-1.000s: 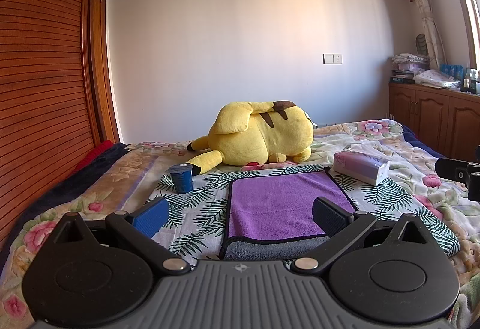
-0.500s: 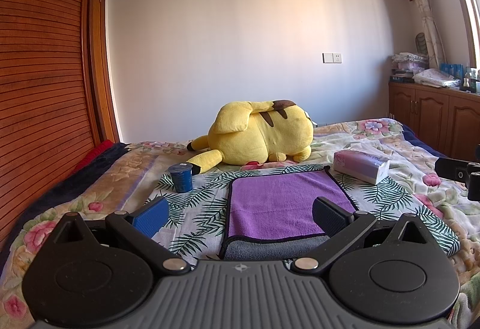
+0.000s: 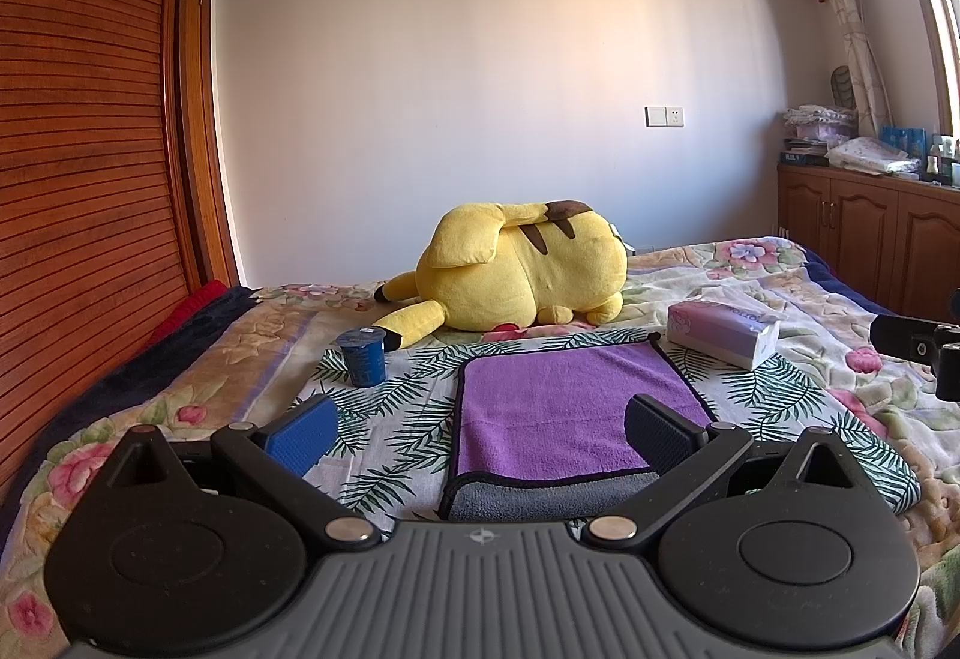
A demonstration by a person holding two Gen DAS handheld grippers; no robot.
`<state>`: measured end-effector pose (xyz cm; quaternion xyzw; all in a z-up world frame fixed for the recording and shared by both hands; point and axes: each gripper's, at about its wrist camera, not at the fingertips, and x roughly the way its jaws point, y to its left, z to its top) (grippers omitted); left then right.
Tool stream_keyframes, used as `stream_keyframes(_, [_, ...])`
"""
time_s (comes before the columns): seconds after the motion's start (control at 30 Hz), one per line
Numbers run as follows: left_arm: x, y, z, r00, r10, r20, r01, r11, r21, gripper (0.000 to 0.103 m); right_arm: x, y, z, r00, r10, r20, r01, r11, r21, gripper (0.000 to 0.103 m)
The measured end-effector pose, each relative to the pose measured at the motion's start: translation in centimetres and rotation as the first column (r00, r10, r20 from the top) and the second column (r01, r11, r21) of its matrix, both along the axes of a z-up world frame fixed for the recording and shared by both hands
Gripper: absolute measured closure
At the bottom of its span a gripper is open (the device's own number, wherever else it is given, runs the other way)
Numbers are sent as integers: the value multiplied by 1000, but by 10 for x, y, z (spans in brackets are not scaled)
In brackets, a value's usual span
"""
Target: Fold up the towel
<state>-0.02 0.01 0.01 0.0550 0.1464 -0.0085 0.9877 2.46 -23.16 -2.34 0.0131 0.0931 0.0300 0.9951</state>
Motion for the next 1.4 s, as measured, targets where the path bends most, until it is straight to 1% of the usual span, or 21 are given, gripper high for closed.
stream_keyframes(0.83, [0, 0, 0, 1000, 0, -3, 0, 1000, 4, 0, 0, -2, 0, 1000, 1, -1, -1, 1000, -1, 0])
stream_keyframes(0.97, [1, 1, -5, 1000, -1, -9, 1, 1000, 5, 0, -1, -2, 0, 1000, 0, -1, 0, 1000, -1, 0])
stream_keyframes(1.1, [3, 1, -7, 1000, -4, -27, 4, 1000, 11, 0, -1, -2, 0, 1000, 1, -7, -1, 1000, -3, 0])
stream_keyframes(1.4, [9, -3, -15, 996, -8, -93, 12, 999, 36, 0, 6, -2, -2, 999, 1, -37, -2, 1000, -3, 0])
